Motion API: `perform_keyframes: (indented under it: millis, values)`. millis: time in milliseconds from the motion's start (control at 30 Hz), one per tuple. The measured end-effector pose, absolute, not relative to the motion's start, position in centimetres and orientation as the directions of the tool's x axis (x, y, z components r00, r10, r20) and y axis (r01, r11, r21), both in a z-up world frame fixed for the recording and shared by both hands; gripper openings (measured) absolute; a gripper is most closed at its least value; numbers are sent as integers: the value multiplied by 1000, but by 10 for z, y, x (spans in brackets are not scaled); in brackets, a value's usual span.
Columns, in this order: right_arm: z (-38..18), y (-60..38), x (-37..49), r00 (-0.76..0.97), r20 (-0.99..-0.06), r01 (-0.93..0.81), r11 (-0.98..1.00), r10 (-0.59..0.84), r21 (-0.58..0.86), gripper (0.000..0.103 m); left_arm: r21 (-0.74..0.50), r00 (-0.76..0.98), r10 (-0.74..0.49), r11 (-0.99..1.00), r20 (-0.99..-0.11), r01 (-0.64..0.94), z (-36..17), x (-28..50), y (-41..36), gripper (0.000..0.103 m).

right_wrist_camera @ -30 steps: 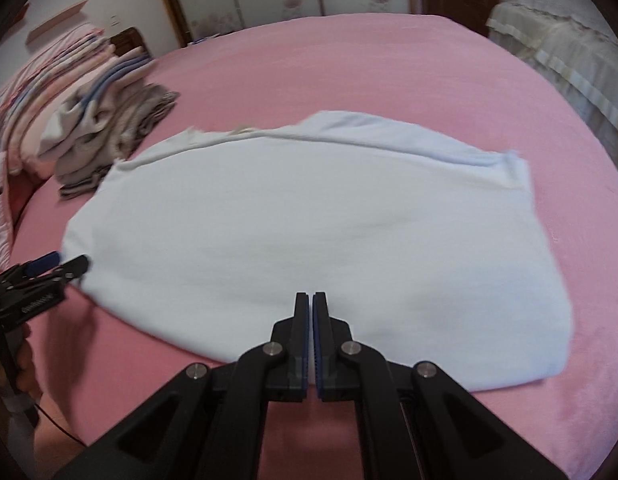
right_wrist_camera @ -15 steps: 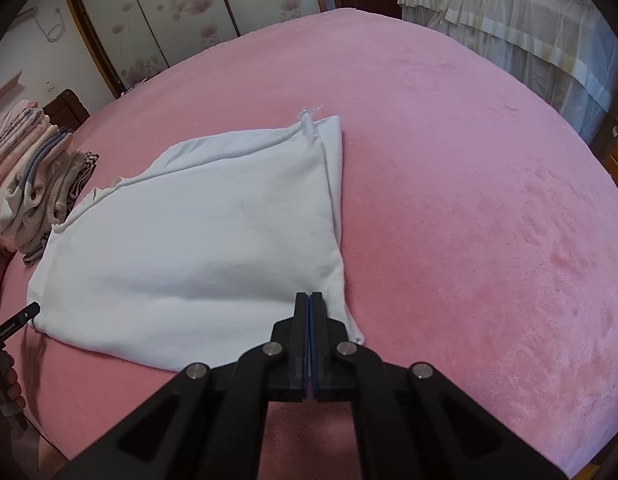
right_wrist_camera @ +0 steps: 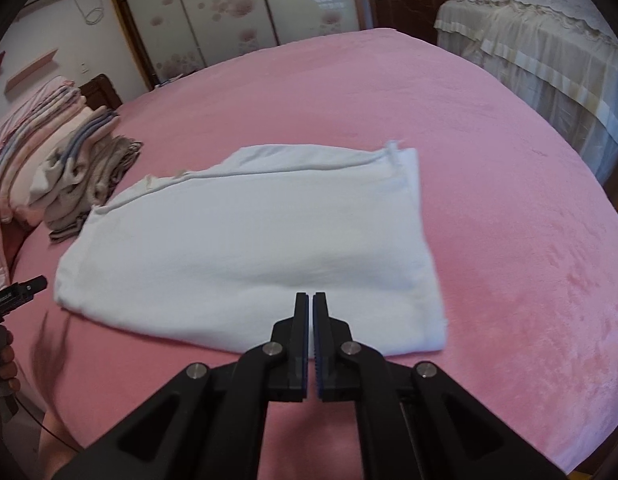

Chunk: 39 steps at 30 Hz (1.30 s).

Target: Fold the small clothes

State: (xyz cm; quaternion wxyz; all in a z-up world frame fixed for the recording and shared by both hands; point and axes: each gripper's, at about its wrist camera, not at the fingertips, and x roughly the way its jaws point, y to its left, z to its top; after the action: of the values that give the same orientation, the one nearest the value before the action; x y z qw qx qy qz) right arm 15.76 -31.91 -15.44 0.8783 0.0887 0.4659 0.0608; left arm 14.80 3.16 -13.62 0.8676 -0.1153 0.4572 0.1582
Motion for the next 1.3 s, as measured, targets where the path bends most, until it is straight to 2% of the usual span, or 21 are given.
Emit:
perform_keyframes:
  millis: [133,400,800,1100,1300]
  values:
    - [-147,-299,147,559,-798,-61,971,224,230,3,-99,529,133,916,-838,-388,-135,134,30,92]
    - [-140,-259,138,544,-784,-136,953,299,269,3,-334,522,-63,832,-850,-443,-170,119,39,92]
    - [-142,-212,155,551,-769,-206,946,325,252,3,-605,618,-298,703,-727,-373,-212,155,32,92]
    - [-147,-187,176,552,-763,-240,941,335,239,3,-714,712,-339,623,-615,-321,-231,179,40,92]
    - [-156,-177,185,543,-775,-246,943,324,223,3,-702,747,-292,640,-597,-311,-228,190,34,92]
